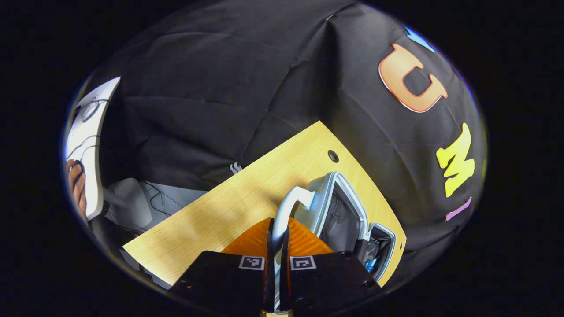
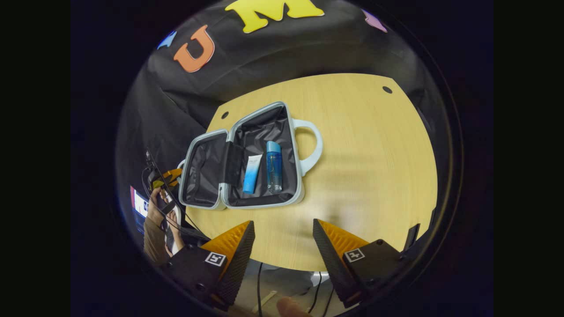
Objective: First open the suitcase, pack the skin care products into it, and then close the suitcase.
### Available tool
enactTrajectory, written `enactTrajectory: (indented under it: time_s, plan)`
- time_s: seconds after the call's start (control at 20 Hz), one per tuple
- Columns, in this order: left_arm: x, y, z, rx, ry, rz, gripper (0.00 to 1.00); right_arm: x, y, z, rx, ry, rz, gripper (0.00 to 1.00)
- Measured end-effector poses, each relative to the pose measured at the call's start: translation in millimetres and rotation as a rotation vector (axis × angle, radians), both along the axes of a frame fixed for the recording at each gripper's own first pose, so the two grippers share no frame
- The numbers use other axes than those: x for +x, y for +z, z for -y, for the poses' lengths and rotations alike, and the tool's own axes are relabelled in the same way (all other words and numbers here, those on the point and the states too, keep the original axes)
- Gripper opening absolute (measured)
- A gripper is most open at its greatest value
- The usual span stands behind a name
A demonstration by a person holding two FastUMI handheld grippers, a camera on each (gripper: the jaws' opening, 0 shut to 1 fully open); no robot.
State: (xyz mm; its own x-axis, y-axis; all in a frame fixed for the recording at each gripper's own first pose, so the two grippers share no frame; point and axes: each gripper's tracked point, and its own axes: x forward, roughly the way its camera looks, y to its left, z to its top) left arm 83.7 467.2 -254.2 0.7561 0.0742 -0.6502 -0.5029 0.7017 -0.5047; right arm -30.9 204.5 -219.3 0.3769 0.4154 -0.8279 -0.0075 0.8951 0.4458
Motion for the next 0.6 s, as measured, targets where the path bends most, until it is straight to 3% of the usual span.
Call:
enactTrajectory:
  time_s: [0.15,0.2,0.25,0.55,0.6]
  plan:
    - [-1,39,18,0.089,-0.012,0.005,0.06,1,1,28,0.032,-0.011,0.008,0.78]
    - [0,54,26,0.129,-0.024,0.014,0.06,3,0,38,0.042,-0.015,0.010,0.74]
    - [1,67,35,0.167,-0.035,0.018,0.06,5,1,49,0.054,-0.020,0.012,0.78]
    - [15,143,108,0.399,-0.101,0.039,0.00,22,1,117,0.108,-0.024,0.035,0.74]
    - [18,153,124,0.434,-0.112,0.036,0.03,23,-1,128,0.112,-0.021,0.035,0.79]
